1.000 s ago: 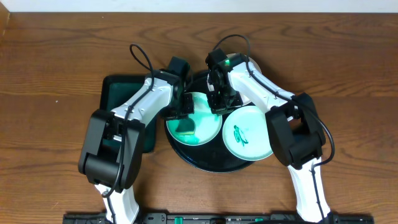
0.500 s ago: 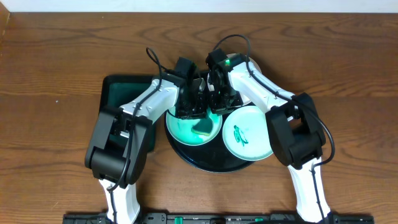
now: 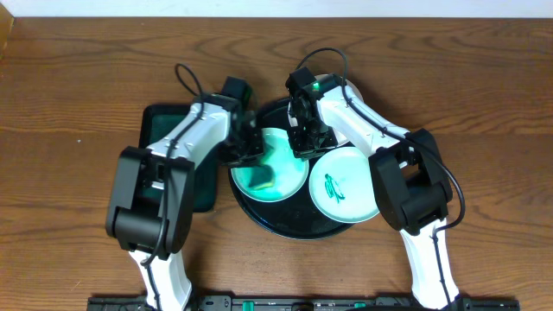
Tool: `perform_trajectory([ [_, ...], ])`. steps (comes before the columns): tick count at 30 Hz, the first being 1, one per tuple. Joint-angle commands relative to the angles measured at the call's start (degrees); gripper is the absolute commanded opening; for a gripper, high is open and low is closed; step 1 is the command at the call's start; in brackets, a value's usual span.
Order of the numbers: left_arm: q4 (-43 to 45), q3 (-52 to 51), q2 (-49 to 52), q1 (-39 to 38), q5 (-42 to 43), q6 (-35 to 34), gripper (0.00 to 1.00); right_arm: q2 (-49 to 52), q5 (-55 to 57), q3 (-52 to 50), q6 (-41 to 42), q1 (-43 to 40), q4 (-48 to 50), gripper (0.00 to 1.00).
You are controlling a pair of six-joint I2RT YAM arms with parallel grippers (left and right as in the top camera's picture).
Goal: Clean dirty plates on tray and stack at the side
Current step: 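Scrub the left plate with the sponge in the left gripper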
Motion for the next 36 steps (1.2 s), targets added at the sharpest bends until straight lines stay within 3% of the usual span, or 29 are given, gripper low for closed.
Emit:
perform_trajectory([
  [1, -2.36, -2.69, 3.19, 4.07, -22.69, -1.42, 0.07, 3.52, -1.11, -0.79, -0.44, 1.7, 0.79, 0.01],
  [7, -2.43, -2.69, 3.19, 3.39, -25.22, -1.22, 0.07, 3.52, -1.11, -0.79, -0.42, 1.7, 0.79, 0.01],
  [17, 3.74, -2.69, 3.19, -4.66, 3.78, 9.68, 0.07, 3.52, -1.11, -0.79, -0.42, 1.7, 0.74, 0.01],
  [26, 10.86, -2.69, 3.19, -9.07, 14.84, 10.51, 0.07, 3.52, -1.09, -0.79, -0.42, 1.7, 0.5, 0.01],
  [31, 11.23, -2.69, 3.19, -7.52, 12.66, 9.66, 0.06, 3.52, -1.09, -0.79, -0.44, 1.7, 0.52, 0.01],
  [36, 7.43, -2.69, 3.19, -3.69, -1.25, 3.21, 0.07, 3.52, -1.09, -0.79, -0.44, 1.7, 0.52, 0.01],
])
